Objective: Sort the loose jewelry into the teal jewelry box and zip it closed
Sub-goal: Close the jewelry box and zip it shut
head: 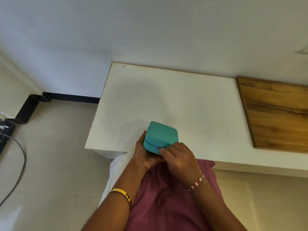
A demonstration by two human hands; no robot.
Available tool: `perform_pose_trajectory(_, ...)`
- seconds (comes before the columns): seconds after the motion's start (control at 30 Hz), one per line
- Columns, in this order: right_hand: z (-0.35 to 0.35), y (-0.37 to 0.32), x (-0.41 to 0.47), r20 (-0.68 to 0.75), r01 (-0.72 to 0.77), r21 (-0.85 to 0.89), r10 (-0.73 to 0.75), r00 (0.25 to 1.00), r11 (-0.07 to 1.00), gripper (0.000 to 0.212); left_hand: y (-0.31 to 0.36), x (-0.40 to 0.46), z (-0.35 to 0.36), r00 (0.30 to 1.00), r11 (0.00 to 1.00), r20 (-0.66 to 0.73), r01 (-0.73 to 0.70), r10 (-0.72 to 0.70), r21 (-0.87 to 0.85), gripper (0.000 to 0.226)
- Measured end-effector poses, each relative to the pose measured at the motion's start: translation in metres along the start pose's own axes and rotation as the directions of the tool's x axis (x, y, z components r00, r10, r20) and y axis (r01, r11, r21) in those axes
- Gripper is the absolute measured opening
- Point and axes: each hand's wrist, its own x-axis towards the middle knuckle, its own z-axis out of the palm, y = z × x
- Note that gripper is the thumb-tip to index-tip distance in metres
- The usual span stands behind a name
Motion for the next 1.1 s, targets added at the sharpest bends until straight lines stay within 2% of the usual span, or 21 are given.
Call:
perform_pose_trajectory(0.13,0.002,-0.015,0.007,0.086,-0.281,0.203,0.269,0.959,0.938,0.013,0.0,0.002,0.0,0.998,0.997,0.017,-0.055,0.056,-0.051,0.063)
perform_pose_trajectory(0.23,0.002,-0.02,0.014,0.143,-0.483,0.288,0.462,0.875,0.827,0.018,0.0,0.001,0.001,0.997,0.994,0.032,-0.068,0.071,-0.091,0.063)
perform_pose_trajectory(0.33,0.002,-0.022,0.015,0.186,-0.612,0.373,0.59,0.785,0.697,0.008,0.0,-0.001,0.002,0.997,0.994,0.035,-0.065,0.068,-0.091,0.063)
perform_pose_trajectory(0.43,-0.003,-0.016,0.009,0.27,-0.729,0.395,0.687,0.674,0.56,0.007,0.002,-0.002,0.003,0.996,0.992,0.024,-0.078,0.081,-0.094,0.06)
perform_pose_trajectory(0.7,-0.007,0.013,-0.002,0.225,-0.794,0.357,0.779,0.585,0.492,0.008,0.002,-0.001,-0.001,0.998,0.996,0.063,-0.019,0.025,-0.087,0.063)
perform_pose_trajectory(0.87,-0.003,0.038,0.0,0.182,-0.826,0.363,0.837,0.517,0.431,0.008,-0.001,-0.001,-0.004,0.967,0.984,0.185,0.17,-0.175,0.043,0.067)
perform_pose_trajectory(0.97,0.0,0.052,0.008,0.171,-0.818,0.338,0.824,0.54,0.466,0.005,0.0,-0.005,0.001,0.919,0.965,0.296,0.249,-0.263,0.082,0.057)
perform_pose_trajectory(1.1,0.007,0.059,0.017,0.199,-0.796,0.327,0.786,0.585,0.509,0.005,0.003,-0.004,0.0,0.896,0.955,0.33,0.279,-0.298,0.103,0.066)
